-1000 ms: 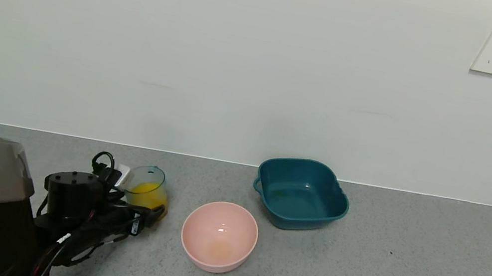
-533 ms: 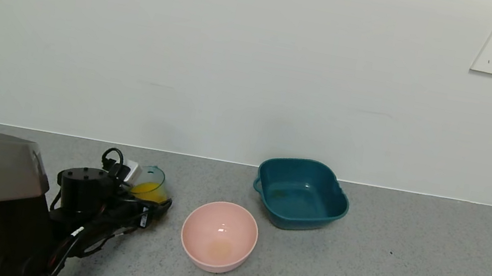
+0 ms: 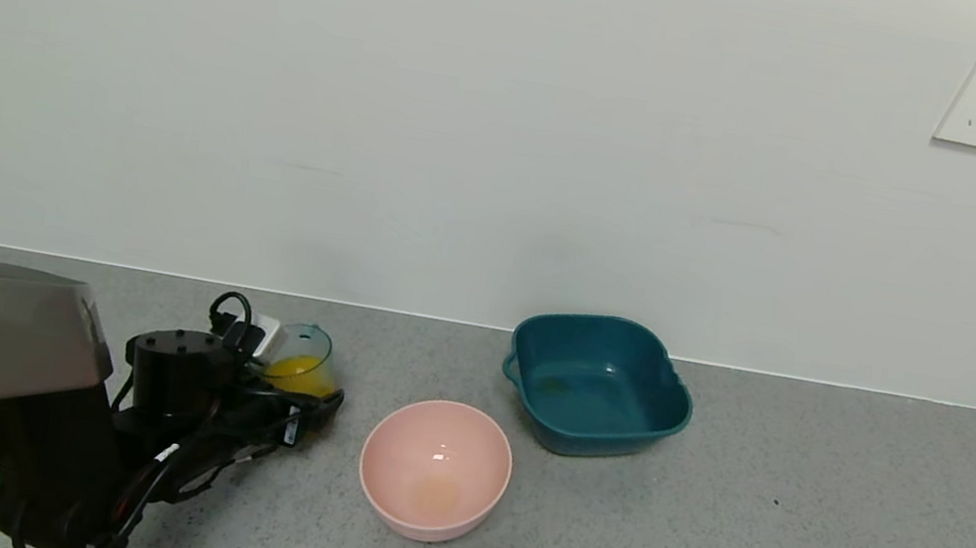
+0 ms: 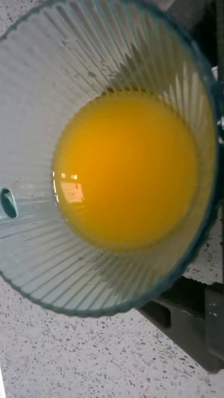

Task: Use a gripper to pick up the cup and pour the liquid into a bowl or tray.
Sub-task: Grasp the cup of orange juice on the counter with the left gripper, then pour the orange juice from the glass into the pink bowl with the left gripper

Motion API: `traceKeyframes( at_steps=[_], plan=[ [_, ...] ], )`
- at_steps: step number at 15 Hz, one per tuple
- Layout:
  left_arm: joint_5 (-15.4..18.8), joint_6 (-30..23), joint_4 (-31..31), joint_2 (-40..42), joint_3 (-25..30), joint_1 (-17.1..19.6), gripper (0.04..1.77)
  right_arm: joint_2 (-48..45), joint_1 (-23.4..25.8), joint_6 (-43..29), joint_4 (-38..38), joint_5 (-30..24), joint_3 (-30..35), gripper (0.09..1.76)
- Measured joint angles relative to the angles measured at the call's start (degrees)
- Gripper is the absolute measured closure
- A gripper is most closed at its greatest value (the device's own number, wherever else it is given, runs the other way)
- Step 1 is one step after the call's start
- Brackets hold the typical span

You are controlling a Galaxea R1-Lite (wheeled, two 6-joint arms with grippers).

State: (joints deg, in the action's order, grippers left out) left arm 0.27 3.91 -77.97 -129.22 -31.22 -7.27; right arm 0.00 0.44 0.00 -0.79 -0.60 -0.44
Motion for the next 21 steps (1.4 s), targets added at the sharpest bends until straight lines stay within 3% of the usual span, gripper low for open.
traceKeyframes(
  at_steps=[2,3,14,21],
  plan=[
    [-0.17,-0.06,-0.11,-0.35,-0.17,0.1,0.43,0.0,0.0,0.0,0.0,0.0,0.0,0.14],
    [-0.22,-0.09,-0.17,-0.44,-0.26,0.11,0.47,0.0,0.0,0.0,0.0,0.0,0.0,0.14],
    [-0.27,0.35,0.16,0.89,-0.48,0.66,0.5,0.0,0.0,0.0,0.02,0.02,0.0,0.14],
    [0.28,0.55,9.03,8.91,-1.02,-0.44,0.5,0.0,0.0,0.0,0.02,0.02,0.0,0.14]
  ],
)
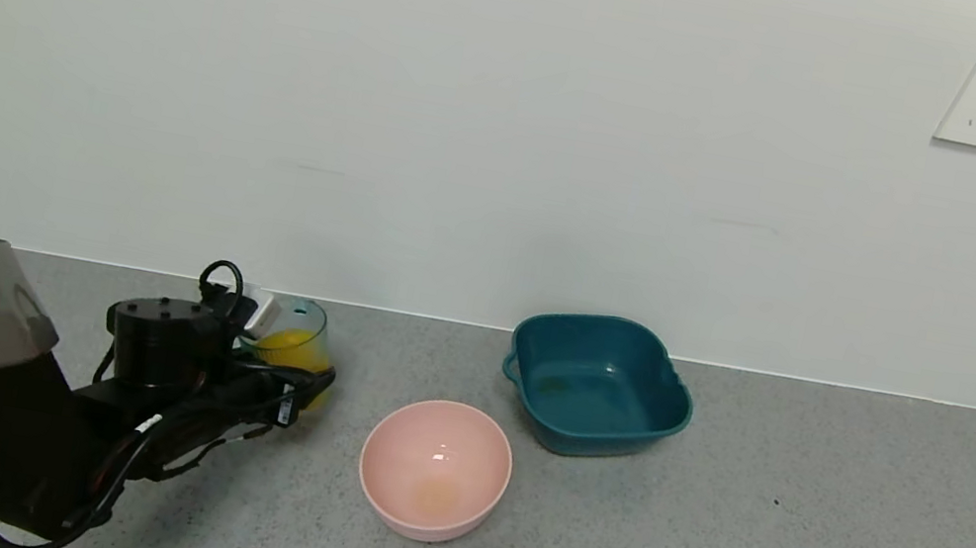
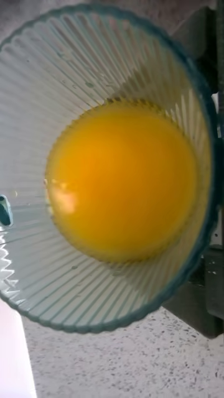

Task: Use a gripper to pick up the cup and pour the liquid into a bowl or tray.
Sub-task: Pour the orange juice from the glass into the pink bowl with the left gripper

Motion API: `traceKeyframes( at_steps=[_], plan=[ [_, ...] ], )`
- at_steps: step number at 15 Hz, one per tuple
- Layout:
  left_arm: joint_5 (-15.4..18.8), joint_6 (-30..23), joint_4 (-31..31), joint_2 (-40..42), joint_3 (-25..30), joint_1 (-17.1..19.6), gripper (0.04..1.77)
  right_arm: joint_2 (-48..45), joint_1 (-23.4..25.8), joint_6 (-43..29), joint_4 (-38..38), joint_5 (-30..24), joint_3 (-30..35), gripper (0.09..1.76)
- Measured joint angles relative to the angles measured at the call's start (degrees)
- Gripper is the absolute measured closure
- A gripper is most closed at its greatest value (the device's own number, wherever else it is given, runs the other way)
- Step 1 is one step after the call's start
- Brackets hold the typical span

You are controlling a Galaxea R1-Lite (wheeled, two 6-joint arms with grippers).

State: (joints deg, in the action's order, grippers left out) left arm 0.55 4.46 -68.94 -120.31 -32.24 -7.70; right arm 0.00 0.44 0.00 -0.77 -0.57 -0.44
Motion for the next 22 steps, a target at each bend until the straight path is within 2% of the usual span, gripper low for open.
traceKeyframes(
  at_steps=[5,8,13,17,22],
  plan=[
    [-0.62,4.6,4.11,5.51,1.0,-2.73,0.5,0.0,0.0,0.0,-0.02,-0.02,0.0,0.14],
    [-0.71,8.33,9.74,8.79,1.44,-3.12,0.5,0.0,0.0,-0.02,-0.02,0.0,0.0,0.14],
    [-1.04,20.68,15.47,12.62,1.1,-2.79,0.5,0.0,0.0,0.0,-0.02,-0.02,0.0,0.14],
    [-3.13,27.61,21.24,14.96,-0.11,-3.64,0.5,0.0,0.0,0.0,-0.02,-0.02,0.0,0.14],
    [-3.72,30.62,30.18,17.08,-3.63,-5.52,0.5,0.0,0.0,0.0,-0.02,0.0,0.0,0.14]
  ],
)
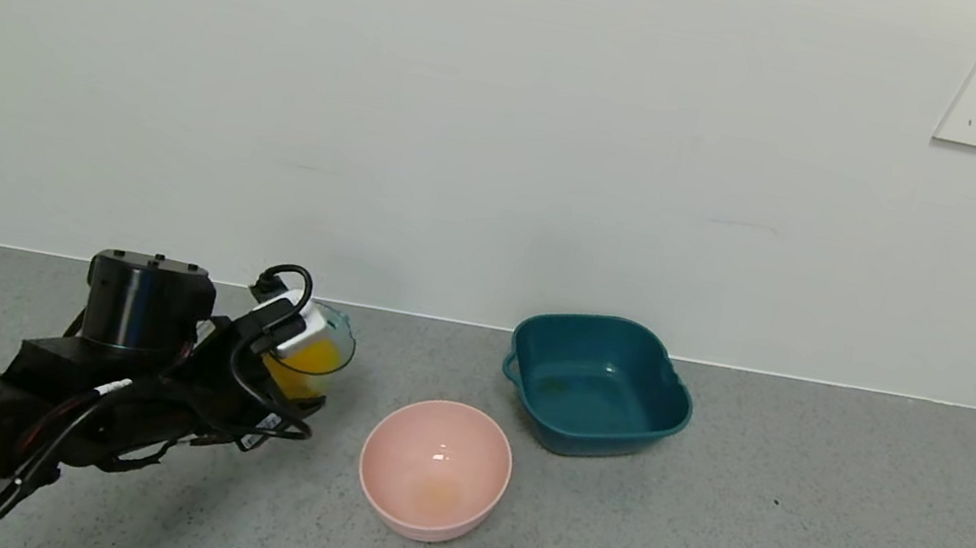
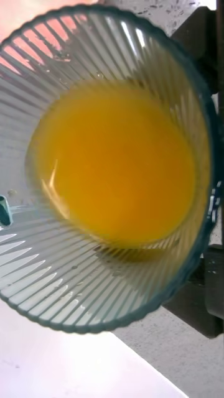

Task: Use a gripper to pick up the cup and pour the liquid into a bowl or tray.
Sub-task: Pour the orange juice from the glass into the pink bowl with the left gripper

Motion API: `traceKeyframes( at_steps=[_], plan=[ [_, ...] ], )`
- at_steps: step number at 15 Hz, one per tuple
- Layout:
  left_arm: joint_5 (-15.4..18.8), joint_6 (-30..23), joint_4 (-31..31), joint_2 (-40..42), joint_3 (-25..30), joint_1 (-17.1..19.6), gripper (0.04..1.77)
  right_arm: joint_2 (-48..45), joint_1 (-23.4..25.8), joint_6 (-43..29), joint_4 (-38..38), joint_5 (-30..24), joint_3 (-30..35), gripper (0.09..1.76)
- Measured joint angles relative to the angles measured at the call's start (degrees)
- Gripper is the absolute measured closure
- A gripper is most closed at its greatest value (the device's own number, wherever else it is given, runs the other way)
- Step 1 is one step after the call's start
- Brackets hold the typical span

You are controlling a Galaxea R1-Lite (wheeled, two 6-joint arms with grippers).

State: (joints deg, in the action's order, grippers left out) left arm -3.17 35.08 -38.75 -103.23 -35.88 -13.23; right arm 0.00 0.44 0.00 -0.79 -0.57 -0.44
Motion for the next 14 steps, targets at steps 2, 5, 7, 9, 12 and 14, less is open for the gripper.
traceKeyframes(
  at_steps=[2,5,7,9,12,14],
  plan=[
    [-1.27,2.45,3.21,0.61,-1.9,-1.4,0.5,0.0,0.0,0.0,0.0,-0.02,0.0,0.14],
    [-4.73,4.46,6.42,0.76,-4.58,-3.94,0.5,0.0,0.0,0.0,0.02,-0.02,0.0,0.14],
    [-6.52,5.6,9.07,0.72,-6.27,-5.32,0.5,0.0,0.0,0.0,0.02,-0.02,0.0,0.14],
    [-8.79,7.28,10.29,0.63,-7.42,-6.61,0.5,0.0,0.0,0.0,0.02,-0.02,0.0,0.14],
    [-13.89,10.97,10.64,0.39,-7.92,-8.62,0.51,0.0,0.0,0.0,0.0,0.0,0.0,0.14],
    [-16.97,13.18,10.59,-0.02,-8.11,-9.78,0.51,0.0,0.0,0.0,0.02,-0.02,0.0,0.14]
  ],
)
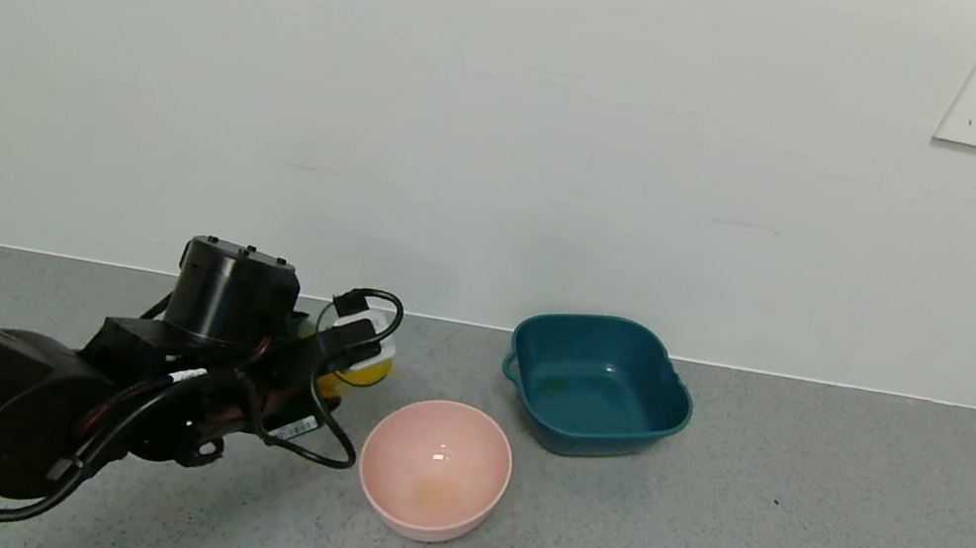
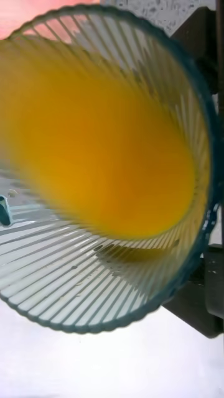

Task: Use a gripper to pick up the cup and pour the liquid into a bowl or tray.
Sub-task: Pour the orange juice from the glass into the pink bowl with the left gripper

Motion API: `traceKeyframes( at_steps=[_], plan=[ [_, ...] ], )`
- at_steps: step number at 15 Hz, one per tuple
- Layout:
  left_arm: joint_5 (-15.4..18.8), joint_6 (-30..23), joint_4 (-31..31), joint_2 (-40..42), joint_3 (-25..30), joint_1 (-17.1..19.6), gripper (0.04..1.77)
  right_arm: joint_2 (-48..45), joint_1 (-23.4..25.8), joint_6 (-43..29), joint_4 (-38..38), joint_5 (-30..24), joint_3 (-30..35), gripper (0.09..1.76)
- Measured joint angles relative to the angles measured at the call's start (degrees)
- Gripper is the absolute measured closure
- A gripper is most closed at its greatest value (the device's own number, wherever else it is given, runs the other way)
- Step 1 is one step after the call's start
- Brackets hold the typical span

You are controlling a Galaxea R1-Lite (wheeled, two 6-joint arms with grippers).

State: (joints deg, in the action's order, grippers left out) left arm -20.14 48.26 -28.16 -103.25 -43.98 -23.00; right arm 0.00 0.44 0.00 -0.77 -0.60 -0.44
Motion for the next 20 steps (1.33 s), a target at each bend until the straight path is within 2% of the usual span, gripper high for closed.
traceKeyframes(
  at_steps=[3,6,13,20],
  plan=[
    [-1.66,3.63,-0.01,-0.9,-0.33,-0.84,0.51,0.0,0.0,0.0,0.0,0.02,0.0,0.14],
    [-2.71,4.83,0.0,-1.93,-0.63,-2.24,0.51,0.0,0.0,0.0,0.0,0.02,0.0,0.14],
    [-8.63,9.9,-0.12,-3.58,-1.18,-5.96,0.51,0.0,0.0,-0.02,-0.02,0.02,0.0,0.14],
    [-13.81,16.64,-0.67,-3.88,-2.04,-7.73,0.51,0.0,0.0,0.0,-0.02,0.0,0.0,0.14]
  ],
)
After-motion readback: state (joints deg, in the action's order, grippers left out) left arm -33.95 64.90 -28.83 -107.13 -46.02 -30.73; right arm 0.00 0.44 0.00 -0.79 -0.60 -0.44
